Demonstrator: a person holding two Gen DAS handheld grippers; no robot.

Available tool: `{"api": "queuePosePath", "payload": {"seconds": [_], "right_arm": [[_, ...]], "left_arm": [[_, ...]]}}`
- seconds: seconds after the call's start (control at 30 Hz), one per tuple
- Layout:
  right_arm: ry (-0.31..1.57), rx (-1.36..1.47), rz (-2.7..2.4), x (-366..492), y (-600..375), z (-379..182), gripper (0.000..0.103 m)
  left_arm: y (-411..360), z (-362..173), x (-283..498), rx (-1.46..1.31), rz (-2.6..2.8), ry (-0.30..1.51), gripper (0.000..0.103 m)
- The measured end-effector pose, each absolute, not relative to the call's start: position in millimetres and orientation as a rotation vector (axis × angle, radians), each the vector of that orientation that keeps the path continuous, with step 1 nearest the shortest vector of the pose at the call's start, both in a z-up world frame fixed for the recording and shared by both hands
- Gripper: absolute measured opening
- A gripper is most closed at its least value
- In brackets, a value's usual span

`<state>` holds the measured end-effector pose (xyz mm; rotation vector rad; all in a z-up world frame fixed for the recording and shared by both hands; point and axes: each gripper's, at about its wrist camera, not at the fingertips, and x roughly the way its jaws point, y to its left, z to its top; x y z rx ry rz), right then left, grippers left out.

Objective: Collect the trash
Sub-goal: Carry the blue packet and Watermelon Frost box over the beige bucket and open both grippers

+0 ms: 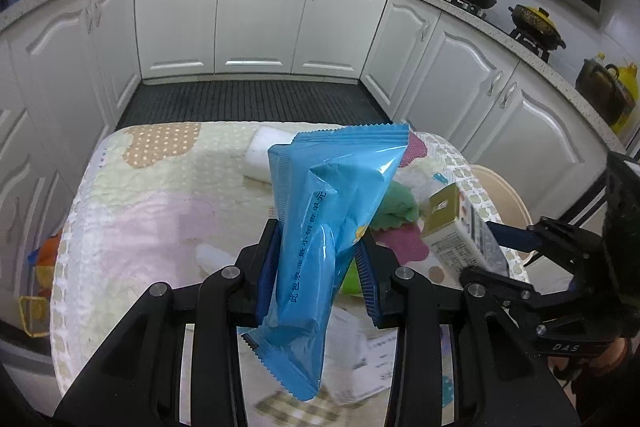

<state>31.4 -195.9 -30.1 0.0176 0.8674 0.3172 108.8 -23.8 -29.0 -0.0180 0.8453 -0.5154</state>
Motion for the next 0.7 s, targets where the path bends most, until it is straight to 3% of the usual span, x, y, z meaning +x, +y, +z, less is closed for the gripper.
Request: {"api": "queuePosePath", "payload": {"seconds": [0.7], "right_arm": [[0.802,0.129,0.085,-27,-292,-12,0.054]], "left_arm": [[-140,-19,54,0.138,-0.577,0.794,0.034]]}}
